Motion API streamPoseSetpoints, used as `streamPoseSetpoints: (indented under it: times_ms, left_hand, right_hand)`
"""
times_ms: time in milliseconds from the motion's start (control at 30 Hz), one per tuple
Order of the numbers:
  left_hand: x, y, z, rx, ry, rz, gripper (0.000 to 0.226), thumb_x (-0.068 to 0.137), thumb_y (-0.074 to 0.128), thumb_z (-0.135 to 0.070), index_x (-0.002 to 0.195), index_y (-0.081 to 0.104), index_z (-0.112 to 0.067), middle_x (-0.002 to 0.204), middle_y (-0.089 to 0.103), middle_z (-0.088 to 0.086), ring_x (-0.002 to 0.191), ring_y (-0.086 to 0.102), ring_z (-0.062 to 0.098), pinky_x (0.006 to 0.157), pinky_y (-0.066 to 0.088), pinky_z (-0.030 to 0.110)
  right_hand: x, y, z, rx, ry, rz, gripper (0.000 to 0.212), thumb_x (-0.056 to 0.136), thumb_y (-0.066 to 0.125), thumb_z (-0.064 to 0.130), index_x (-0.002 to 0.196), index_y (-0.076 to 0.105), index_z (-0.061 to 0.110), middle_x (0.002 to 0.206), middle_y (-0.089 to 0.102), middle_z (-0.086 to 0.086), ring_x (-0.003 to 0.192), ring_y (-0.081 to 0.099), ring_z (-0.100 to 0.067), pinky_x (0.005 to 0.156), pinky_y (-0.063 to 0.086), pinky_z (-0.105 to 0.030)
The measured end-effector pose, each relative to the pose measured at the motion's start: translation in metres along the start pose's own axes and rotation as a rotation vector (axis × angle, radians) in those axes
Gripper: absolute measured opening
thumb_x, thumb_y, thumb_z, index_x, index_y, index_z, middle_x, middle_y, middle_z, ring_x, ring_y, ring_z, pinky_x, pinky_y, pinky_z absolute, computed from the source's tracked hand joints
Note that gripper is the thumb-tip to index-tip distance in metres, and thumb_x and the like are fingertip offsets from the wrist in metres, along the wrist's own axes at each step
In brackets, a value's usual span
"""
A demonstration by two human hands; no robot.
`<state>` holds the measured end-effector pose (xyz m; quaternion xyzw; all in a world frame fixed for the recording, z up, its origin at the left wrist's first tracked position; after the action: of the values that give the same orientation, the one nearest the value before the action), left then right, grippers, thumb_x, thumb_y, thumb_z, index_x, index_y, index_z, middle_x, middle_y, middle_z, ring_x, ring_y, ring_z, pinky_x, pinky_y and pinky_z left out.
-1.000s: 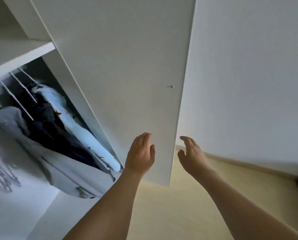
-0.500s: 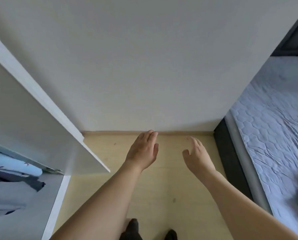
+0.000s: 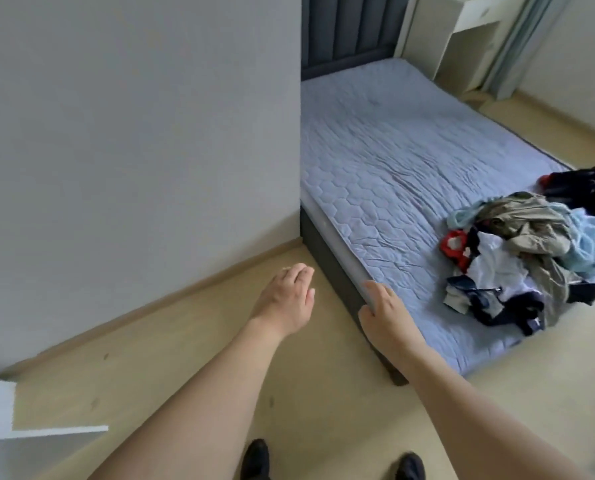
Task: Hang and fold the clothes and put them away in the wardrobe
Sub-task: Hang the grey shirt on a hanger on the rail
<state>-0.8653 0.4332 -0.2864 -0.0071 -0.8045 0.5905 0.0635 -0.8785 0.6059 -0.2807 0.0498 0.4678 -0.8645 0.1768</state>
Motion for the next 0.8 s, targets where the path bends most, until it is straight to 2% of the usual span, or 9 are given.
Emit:
streamPoseSetpoints:
  times_ms: [67, 133, 233, 300, 400, 500, 600, 700, 800]
  left_hand:
    - [0.033, 0.016, -0.034, -0.022, -0.004, -0.002, 0.044, 0.084, 0.044, -0.026, 0.112, 0.064, 0.001, 0.111, 0.065, 0.018, 0.098, 0.064, 0.035, 0.087, 0.052, 0.040]
    - [0.065, 0.040, -0.089, -0.041, 0.004, -0.018, 0.048, 0.086, 0.039, -0.028, 0.115, 0.062, 0.001, 0.114, 0.064, 0.018, 0.101, 0.062, 0.037, 0.090, 0.050, 0.042]
    - [0.097, 0.071, -0.164, -0.083, 0.028, 0.008, 0.048, 0.085, 0.038, -0.030, 0.113, 0.064, 0.000, 0.112, 0.064, 0.016, 0.097, 0.063, 0.035, 0.088, 0.051, 0.038]
    - [0.115, 0.083, -0.210, -0.088, 0.042, 0.005, 0.044, 0.083, 0.041, -0.029, 0.106, 0.067, -0.002, 0.104, 0.067, 0.012, 0.089, 0.066, 0.030, 0.080, 0.054, 0.032]
    - [0.140, 0.095, -0.247, -0.085, 0.038, 0.009, 0.042, 0.079, 0.040, -0.028, 0.095, 0.070, -0.004, 0.094, 0.069, 0.009, 0.077, 0.068, 0.026, 0.070, 0.055, 0.028]
    - [0.171, 0.123, -0.258, -0.065, -0.011, 0.031, 0.044, 0.079, 0.039, -0.029, 0.095, 0.069, -0.001, 0.094, 0.069, 0.013, 0.078, 0.068, 0.030, 0.072, 0.056, 0.033]
    - [0.198, 0.160, -0.265, -0.112, -0.073, 0.125, 0.050, 0.081, 0.038, -0.031, 0.105, 0.067, 0.003, 0.105, 0.067, 0.019, 0.090, 0.066, 0.037, 0.082, 0.054, 0.042]
    - [0.232, 0.193, -0.296, -0.160, -0.117, 0.199, 0.050, 0.086, 0.041, -0.027, 0.125, 0.057, 0.000, 0.127, 0.056, 0.017, 0.116, 0.055, 0.036, 0.102, 0.042, 0.040]
    - [0.270, 0.224, -0.332, -0.162, -0.138, 0.251, 0.045, 0.093, 0.048, -0.022, 0.135, 0.048, -0.004, 0.137, 0.048, 0.013, 0.127, 0.046, 0.030, 0.110, 0.032, 0.036]
  right_hand:
    - [0.009, -0.032, -0.042, 0.013, 0.023, -0.021, 0.047, 0.092, 0.043, 0.010, 0.139, 0.039, 0.011, 0.145, 0.039, -0.006, 0.133, 0.036, -0.021, 0.104, 0.030, -0.028]
    - [0.016, -0.071, -0.098, 0.050, 0.071, -0.042, 0.048, 0.093, 0.043, 0.011, 0.141, 0.037, 0.012, 0.147, 0.037, -0.005, 0.135, 0.034, -0.021, 0.106, 0.029, -0.029]
    - [0.022, -0.112, -0.167, 0.052, 0.102, -0.022, 0.050, 0.094, 0.042, 0.012, 0.143, 0.035, 0.012, 0.150, 0.034, -0.005, 0.138, 0.031, -0.020, 0.109, 0.027, -0.029]
    - [0.026, -0.138, -0.208, 0.037, 0.122, 0.010, 0.051, 0.093, 0.041, 0.011, 0.143, 0.035, 0.011, 0.150, 0.034, -0.005, 0.138, 0.031, -0.020, 0.109, 0.027, -0.029]
    - [0.036, -0.167, -0.250, 0.038, 0.143, 0.061, 0.051, 0.092, 0.040, 0.011, 0.143, 0.035, 0.012, 0.150, 0.034, -0.004, 0.138, 0.031, -0.018, 0.109, 0.027, -0.028]
    - [0.054, -0.189, -0.287, 0.044, 0.155, 0.076, 0.050, 0.092, 0.039, 0.009, 0.142, 0.036, 0.011, 0.149, 0.035, -0.005, 0.137, 0.032, -0.019, 0.108, 0.027, -0.027]
    - [0.067, -0.204, -0.320, 0.045, 0.186, 0.073, 0.049, 0.092, 0.040, 0.008, 0.140, 0.039, 0.011, 0.145, 0.039, -0.005, 0.132, 0.038, -0.020, 0.102, 0.031, -0.024]
    - [0.088, -0.229, -0.365, 0.027, 0.205, 0.080, 0.049, 0.092, 0.042, 0.011, 0.141, 0.038, 0.013, 0.145, 0.039, -0.004, 0.131, 0.038, -0.020, 0.101, 0.032, -0.026]
    - [0.117, -0.262, -0.418, 0.020, 0.241, 0.115, 0.050, 0.093, 0.041, 0.011, 0.143, 0.036, 0.012, 0.147, 0.037, -0.004, 0.133, 0.036, -0.020, 0.102, 0.031, -0.026]
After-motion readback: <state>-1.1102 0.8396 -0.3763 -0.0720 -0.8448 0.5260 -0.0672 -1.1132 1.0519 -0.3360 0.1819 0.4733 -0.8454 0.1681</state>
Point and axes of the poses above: each hand's wrist, its own x-axis towards the middle knuckle, its own y-axis out of the palm, z = x × y, the point moved 7 cm from there along x, towards the middle knuckle
